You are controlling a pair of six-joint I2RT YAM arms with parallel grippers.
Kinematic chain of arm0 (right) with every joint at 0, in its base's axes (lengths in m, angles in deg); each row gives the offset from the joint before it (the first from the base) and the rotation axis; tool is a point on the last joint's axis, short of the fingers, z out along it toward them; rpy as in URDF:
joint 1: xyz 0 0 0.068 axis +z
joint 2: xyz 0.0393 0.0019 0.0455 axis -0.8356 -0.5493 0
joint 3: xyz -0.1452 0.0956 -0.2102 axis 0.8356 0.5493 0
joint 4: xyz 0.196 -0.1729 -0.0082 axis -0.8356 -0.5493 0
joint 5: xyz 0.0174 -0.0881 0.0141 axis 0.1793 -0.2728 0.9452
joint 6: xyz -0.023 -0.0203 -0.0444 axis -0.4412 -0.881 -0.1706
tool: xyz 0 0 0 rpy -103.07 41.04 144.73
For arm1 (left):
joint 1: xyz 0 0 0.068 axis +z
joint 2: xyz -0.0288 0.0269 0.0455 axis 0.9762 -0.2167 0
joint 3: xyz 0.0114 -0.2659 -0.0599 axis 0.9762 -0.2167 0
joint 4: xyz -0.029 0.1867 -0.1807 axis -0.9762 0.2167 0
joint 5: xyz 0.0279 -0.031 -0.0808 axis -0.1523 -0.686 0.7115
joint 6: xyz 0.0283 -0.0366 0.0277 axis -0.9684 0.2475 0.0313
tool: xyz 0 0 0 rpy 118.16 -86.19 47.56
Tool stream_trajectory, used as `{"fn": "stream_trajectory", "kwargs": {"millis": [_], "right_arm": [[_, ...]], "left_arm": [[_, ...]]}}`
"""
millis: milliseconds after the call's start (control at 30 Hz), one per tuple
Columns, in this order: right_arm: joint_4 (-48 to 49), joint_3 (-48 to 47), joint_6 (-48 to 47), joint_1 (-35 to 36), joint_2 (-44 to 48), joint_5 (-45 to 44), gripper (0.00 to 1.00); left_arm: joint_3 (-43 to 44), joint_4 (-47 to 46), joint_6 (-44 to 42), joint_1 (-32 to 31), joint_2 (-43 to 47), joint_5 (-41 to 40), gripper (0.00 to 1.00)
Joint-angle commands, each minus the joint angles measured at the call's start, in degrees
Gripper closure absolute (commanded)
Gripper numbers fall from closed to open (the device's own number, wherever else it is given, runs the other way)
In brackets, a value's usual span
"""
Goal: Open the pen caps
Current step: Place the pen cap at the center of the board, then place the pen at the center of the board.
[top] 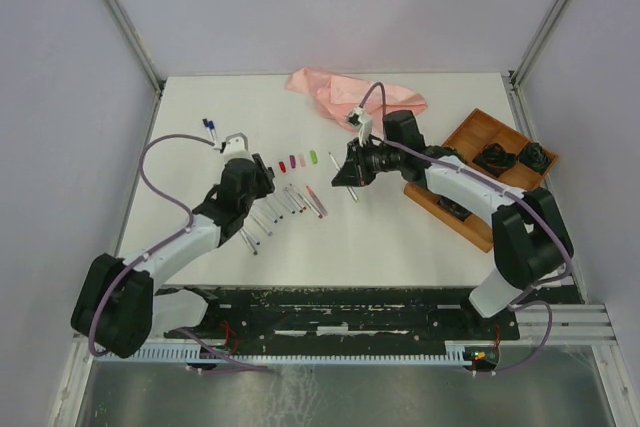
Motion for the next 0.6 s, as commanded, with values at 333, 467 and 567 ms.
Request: {"fn": "stream_trajectory", "kwargs": {"millis": [333,467,567], "right_arm": [[-11.1,-12.6,7.2,5.3,-18.1,-27.5,0.96],[-12.8,-14.4,7.7,7.3,-20.9,-32.4,0.95],[-13.5,-15.5,7.7,8.7,-22.5,-34.3,0.92]], "left_arm": [[-11.3,-4.7,-2.2,0.0,20.6,-0.9,0.53],[-13.7,-3.8,-1.8,0.0,26.9,-0.4,0.51],[-15.0,-3.4,-1.5,0.0,30.2,-0.2,0.48]]}}
